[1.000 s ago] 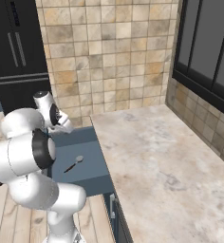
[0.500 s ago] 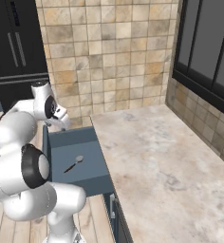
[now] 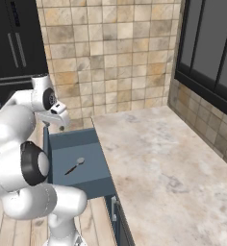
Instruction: Organize the utensils by type. Pick up the wooden spoons from the counter and place them in the open cabinet. Then pick up the metallic utensils from the counter and place them in the open drawer.
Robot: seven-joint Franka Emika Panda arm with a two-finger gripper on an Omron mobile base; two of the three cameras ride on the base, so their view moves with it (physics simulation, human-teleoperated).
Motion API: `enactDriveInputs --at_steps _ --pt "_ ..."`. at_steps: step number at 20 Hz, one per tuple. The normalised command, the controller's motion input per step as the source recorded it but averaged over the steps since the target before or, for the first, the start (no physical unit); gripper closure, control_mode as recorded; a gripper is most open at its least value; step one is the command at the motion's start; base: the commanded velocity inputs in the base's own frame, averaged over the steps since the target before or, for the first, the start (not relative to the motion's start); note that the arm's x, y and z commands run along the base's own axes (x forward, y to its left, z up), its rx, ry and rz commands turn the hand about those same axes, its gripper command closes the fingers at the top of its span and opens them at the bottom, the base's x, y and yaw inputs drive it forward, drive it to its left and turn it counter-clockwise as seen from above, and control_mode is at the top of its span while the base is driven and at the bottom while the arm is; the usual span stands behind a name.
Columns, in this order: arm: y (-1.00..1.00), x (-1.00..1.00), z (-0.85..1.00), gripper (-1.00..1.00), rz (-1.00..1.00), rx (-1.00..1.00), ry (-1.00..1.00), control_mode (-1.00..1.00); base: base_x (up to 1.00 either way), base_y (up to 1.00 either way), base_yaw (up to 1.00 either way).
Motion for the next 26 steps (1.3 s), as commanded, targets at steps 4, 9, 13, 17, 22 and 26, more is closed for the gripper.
enactDriveInputs --at_steps 4,9,13,17,22,26 --pt "0.00 -0.04 0.00 -1.00 0.00 0.00 0.00 -1.00 0.00 0.00 0.00" --pt "0.00 0.00 0.00 -1.00 0.00 0.00 0.00 1.00 -0.37 0.00 0.00" --pt "0.00 0.00 0.00 -1.00 0.00 0.00 0.00 1.00 -0.88 0.00 0.02" --pt "0.00 0.00 0.00 -1.00 0.00 0.00 0.00 1.00 -0.91 0.00 0.37" --pt "0.00 0.00 0.00 -1.00 0.00 0.00 0.00 1.00 -0.68 0.15 0.83" --pt "0.00 0.00 0.00 -1.00 0.00 0.00 0.00 1.00 -0.35 0.46 1.00"
